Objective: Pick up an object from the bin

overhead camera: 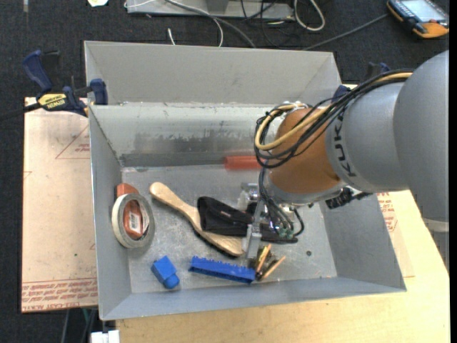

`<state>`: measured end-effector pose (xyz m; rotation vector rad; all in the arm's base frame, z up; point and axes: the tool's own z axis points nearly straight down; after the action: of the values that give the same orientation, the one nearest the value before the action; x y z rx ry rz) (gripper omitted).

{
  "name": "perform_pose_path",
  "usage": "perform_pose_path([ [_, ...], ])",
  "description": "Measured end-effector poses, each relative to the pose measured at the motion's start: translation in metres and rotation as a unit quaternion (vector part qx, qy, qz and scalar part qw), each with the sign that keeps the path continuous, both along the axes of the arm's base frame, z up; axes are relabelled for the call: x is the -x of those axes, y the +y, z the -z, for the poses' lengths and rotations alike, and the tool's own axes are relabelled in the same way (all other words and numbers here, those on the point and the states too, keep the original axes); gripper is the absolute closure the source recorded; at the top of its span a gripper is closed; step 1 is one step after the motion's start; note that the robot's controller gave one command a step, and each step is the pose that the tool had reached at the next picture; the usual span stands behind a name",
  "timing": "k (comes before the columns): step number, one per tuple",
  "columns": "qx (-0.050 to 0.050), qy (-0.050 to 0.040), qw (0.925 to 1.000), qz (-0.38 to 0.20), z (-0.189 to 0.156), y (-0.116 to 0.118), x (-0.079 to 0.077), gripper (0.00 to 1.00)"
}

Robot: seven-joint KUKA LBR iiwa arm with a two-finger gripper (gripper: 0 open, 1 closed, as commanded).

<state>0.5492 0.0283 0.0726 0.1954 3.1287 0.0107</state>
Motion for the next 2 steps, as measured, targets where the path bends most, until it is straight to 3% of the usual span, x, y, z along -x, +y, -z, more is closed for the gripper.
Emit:
perform_pose_path([
  [1,0.001,-0.0013,0.9995,0.032,-0.0014,0.0042,0.0014,0.0],
  [2,0.0,-0.0064,0.9999,-0.009,-0.0051,-0.0015,-0.0042,1.0],
])
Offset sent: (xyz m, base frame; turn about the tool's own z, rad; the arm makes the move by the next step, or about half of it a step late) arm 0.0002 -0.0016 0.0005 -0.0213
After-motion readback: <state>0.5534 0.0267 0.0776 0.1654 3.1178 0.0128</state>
